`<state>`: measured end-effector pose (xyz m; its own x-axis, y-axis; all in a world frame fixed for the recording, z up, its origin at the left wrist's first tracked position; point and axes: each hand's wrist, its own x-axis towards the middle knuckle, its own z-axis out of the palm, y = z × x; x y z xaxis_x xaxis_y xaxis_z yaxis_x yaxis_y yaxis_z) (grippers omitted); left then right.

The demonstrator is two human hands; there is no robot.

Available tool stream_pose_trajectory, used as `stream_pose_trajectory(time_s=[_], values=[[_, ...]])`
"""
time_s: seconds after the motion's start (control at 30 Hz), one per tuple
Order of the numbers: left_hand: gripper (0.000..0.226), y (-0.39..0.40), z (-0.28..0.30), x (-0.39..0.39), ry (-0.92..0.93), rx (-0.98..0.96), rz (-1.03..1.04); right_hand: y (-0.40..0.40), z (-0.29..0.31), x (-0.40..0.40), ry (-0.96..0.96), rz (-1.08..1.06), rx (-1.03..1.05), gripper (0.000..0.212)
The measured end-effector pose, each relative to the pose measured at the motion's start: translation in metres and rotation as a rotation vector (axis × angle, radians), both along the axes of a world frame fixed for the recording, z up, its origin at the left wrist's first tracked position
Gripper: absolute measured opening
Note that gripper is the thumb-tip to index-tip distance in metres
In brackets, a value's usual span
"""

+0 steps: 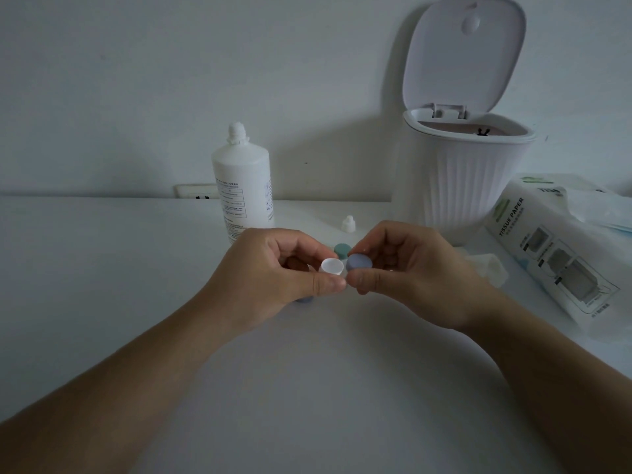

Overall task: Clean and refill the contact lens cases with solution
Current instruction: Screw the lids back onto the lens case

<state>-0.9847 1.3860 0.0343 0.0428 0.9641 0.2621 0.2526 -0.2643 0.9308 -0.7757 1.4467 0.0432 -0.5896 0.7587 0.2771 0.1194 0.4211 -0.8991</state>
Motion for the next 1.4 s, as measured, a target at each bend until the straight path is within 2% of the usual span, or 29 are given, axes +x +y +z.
stream_pose_trajectory(time_s=[0.13,0.23,0.43,0.57,0.73,0.93,1.03,1.1,1.23,1.33,1.4], values=[[0.029,0.0,0.0,0.0,0.017,0.009,0.009,0.001,-0.001,0.002,-0.018,-0.003,0.011,0.027],[0.026,0.0,0.0,0.0,0.068,0.028,0.019,0.0,0.0,0.001,-0.024,-0.019,0.014,0.034],[0.041,-0.003,0.005,-0.006,0.298,0.124,0.095,0.0,0.002,0.001,-0.021,-0.04,0.009,0.047],[0.039,-0.003,0.008,-0.013,0.514,0.158,0.117,0.001,0.001,0.001,-0.021,-0.045,-0.004,0.048],[0.026,-0.005,0.004,-0.021,0.73,0.082,0.15,0.004,-0.002,0.002,-0.032,-0.045,-0.004,0.045],[0.019,0.0,0.0,-0.024,0.841,0.038,0.134,0.005,-0.003,0.002,-0.028,-0.03,-0.01,0.042],[0.015,0.002,-0.001,-0.025,0.82,0.036,0.113,0.005,-0.003,0.002,-0.025,-0.024,-0.014,0.04],[0.021,0.002,-0.002,-0.023,0.778,0.069,0.102,0.006,-0.003,0.002,-0.026,-0.025,-0.014,0.042],[0.027,0.003,-0.002,-0.021,0.625,0.162,0.113,0.006,-0.004,0.002,-0.007,-0.028,-0.03,0.047],[0.024,0.006,-0.001,-0.022,0.57,0.157,0.104,0.006,-0.003,0.003,-0.006,-0.02,-0.034,0.046],[0.023,0.006,-0.002,-0.023,0.45,0.141,0.101,0.006,-0.002,0.003,-0.012,-0.016,-0.031,0.045]])
